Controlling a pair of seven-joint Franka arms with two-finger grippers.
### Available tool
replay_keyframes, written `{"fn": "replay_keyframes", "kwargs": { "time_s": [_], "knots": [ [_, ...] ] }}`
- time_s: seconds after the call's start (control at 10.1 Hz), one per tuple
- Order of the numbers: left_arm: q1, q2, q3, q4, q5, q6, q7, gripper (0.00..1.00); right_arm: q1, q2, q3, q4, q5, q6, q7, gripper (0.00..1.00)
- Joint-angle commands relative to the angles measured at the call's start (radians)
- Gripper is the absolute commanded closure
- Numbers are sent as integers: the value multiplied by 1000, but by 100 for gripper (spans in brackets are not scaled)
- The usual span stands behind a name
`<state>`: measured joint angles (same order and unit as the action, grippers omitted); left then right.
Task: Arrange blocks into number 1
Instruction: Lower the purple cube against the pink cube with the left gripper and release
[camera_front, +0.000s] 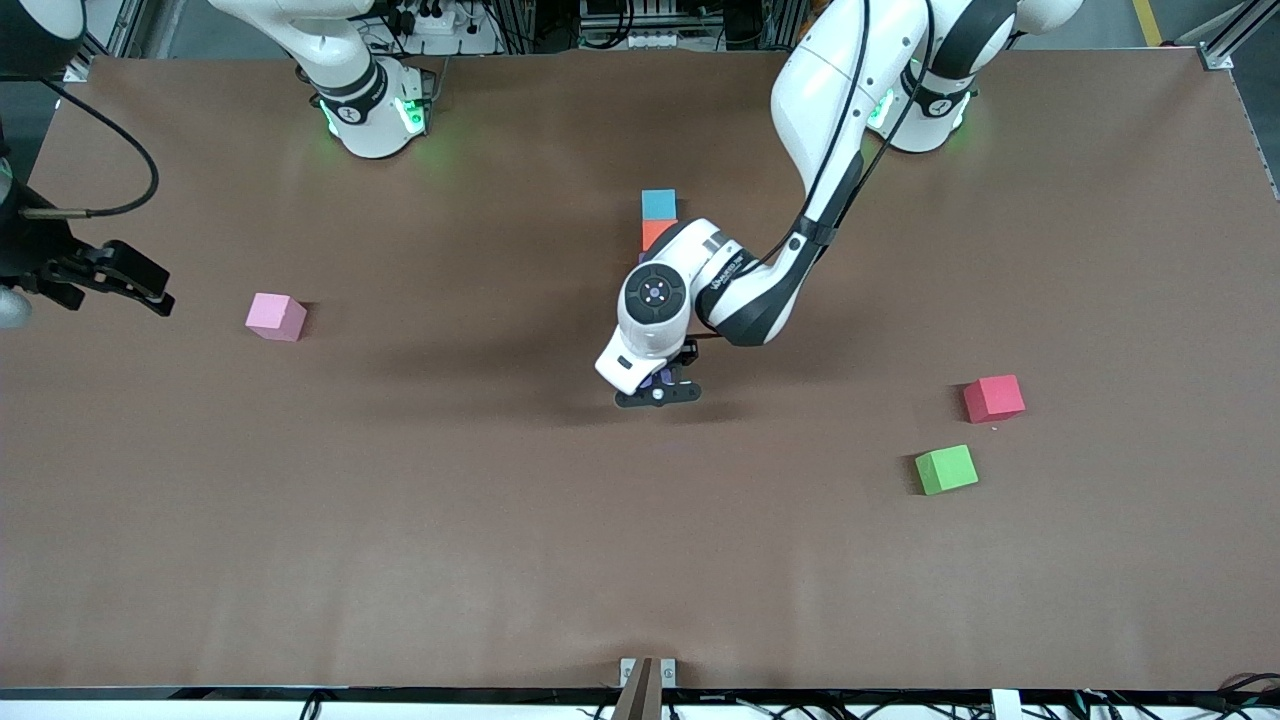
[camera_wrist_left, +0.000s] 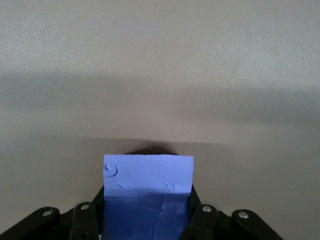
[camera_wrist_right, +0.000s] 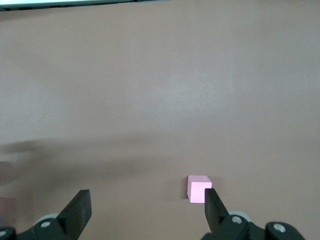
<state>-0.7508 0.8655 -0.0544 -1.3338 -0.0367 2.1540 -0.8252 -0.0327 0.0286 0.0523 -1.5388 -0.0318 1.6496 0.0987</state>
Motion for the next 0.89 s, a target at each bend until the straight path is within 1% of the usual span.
{"fn": "replay_keyframes", "kwargs": {
  "time_s": [0.0, 0.1, 0.2, 0.3, 0.59, 0.79],
  "knots": [
    [2, -29, -45, -65, 73, 14, -18, 100, -10, -24, -15, -1, 23, -31, -24, 0],
    [2, -37, -50, -82, 98, 14, -18, 100, -7, -24, -22, 3, 24, -31, -24, 0],
    [4, -51, -73, -100, 151, 15, -20, 100, -7, -24, -22, 5, 24, -33, -24, 0],
    [7, -59, -87, -113, 179, 15, -23, 100, -7, -22, -22, 6, 24, -33, -51, 0],
    [8, -74, -90, -126, 192, 15, -22, 100, -1, -24, -35, 8, 26, -33, -66, 0],
    [22, -83, -99, -154, 271, 55, -23, 100, -3, -19, -35, 32, 26, -50, -70, 0]
  ]
}}
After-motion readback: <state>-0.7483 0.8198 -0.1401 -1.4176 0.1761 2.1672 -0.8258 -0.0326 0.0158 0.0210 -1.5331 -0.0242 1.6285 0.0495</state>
